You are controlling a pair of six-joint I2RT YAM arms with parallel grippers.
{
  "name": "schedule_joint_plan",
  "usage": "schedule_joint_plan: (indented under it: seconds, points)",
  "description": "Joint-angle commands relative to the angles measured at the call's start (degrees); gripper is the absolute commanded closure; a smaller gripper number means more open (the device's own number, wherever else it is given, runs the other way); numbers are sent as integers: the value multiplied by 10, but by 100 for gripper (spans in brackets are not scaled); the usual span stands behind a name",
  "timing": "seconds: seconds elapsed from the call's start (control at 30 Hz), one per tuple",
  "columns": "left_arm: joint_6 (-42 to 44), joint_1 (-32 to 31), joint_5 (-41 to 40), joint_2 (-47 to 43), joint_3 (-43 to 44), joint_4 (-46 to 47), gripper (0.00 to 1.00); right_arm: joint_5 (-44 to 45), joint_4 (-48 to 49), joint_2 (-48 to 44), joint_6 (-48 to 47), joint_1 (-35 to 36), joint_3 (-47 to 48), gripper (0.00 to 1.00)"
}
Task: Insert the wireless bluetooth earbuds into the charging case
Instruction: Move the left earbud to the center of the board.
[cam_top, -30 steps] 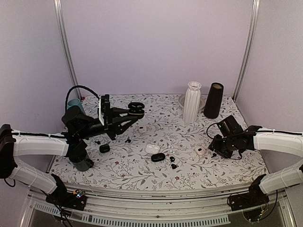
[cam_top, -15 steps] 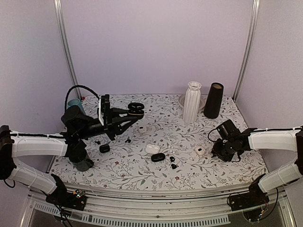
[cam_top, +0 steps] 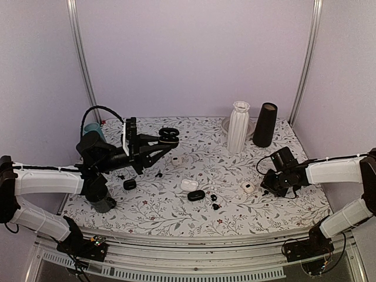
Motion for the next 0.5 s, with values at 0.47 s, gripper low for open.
schedule_joint_plan:
  seconds: [0.47]
  points:
    - [2,-8,-7,-9,-2,-1,100,-97,36,1,-31,-15,-24,54]
